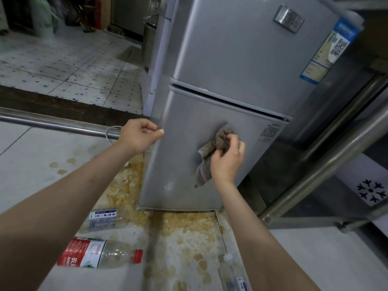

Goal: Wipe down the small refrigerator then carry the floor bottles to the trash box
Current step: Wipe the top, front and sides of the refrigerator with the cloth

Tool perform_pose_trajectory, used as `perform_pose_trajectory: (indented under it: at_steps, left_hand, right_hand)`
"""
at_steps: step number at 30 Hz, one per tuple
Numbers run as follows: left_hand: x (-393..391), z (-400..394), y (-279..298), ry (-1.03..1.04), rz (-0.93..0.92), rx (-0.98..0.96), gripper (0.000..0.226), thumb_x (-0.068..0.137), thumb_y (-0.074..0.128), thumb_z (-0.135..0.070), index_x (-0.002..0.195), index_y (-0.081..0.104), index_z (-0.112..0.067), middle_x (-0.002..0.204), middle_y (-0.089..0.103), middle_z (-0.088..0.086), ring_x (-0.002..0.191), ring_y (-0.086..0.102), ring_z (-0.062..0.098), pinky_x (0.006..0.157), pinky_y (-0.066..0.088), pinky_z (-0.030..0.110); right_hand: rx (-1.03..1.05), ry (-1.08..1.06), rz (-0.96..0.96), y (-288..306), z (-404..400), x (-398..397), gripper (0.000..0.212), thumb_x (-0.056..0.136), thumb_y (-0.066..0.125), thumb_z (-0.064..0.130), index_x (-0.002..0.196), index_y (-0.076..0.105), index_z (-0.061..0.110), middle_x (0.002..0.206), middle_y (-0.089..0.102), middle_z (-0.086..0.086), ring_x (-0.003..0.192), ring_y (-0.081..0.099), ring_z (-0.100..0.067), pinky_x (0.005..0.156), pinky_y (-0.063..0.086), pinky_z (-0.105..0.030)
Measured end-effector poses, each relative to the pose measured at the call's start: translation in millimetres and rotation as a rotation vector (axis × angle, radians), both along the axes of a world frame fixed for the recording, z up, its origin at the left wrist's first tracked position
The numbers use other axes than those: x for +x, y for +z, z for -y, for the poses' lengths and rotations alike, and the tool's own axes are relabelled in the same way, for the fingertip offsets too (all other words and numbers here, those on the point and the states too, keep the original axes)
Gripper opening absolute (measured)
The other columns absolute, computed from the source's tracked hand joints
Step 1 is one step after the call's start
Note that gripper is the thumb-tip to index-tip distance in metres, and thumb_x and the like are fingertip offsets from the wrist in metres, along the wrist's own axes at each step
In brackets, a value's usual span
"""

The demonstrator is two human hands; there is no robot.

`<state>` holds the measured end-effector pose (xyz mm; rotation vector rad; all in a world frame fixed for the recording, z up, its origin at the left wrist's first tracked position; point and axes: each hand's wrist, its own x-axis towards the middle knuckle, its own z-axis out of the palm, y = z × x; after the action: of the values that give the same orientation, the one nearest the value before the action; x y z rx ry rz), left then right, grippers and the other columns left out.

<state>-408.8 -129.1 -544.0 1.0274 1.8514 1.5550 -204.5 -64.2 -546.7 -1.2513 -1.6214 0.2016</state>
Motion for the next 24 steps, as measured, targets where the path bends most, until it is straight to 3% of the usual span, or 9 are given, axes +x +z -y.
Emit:
perform_pose_trajectory:
  at_steps: [4,8,15,24]
  left_hand:
    - [1,1,0,0.000,0.009,-0.003,0.013,0.076,0.076,-0.025,0.076,0.063,-0.023,0.086,0.070,0.011,0.087,0.069,0.027,0.091,0.053,0.043]
    - [2,2,1,0.001,0.013,0.000,0.013,0.076,0.076,-0.023,0.076,0.063,-0.022,0.085,0.070,0.012,0.086,0.069,0.028,0.091,0.053,0.044]
    - [2,2,1,0.005,0.008,-0.001,0.014,0.076,0.076,-0.023,0.075,0.063,-0.022,0.081,0.069,0.008,0.086,0.069,0.027,0.092,0.052,0.043]
    - [4,4,3,0.010,-0.001,-0.011,0.014,0.077,0.076,-0.024,0.074,0.062,-0.023,0.075,0.066,0.002,0.086,0.068,0.025,0.092,0.052,0.042]
  right_hand:
    - [-0.026,-0.023,-0.046,-2,2,2,0.033,0.075,0.055,-0.009,0.103,0.059,0.007,0.105,0.049,-0.010,0.094,0.055,-0.026,0.085,0.045,-0.028]
    - [0.063,-0.107,-0.230,26,-5,0,0.026,0.079,0.056,-0.006,0.101,0.062,0.005,0.104,0.053,-0.012,0.089,0.052,-0.018,0.078,0.030,-0.009]
    - [-0.050,-0.136,-0.269,6,-7,6,0.020,0.083,0.055,-0.002,0.101,0.059,0.007,0.106,0.053,-0.015,0.090,0.056,-0.027,0.073,0.030,-0.012]
    - [0.043,-0.172,-0.350,30,-15,4,0.020,0.081,0.053,-0.004,0.099,0.056,0.005,0.101,0.051,-0.013,0.082,0.046,-0.015,0.073,0.030,-0.013]
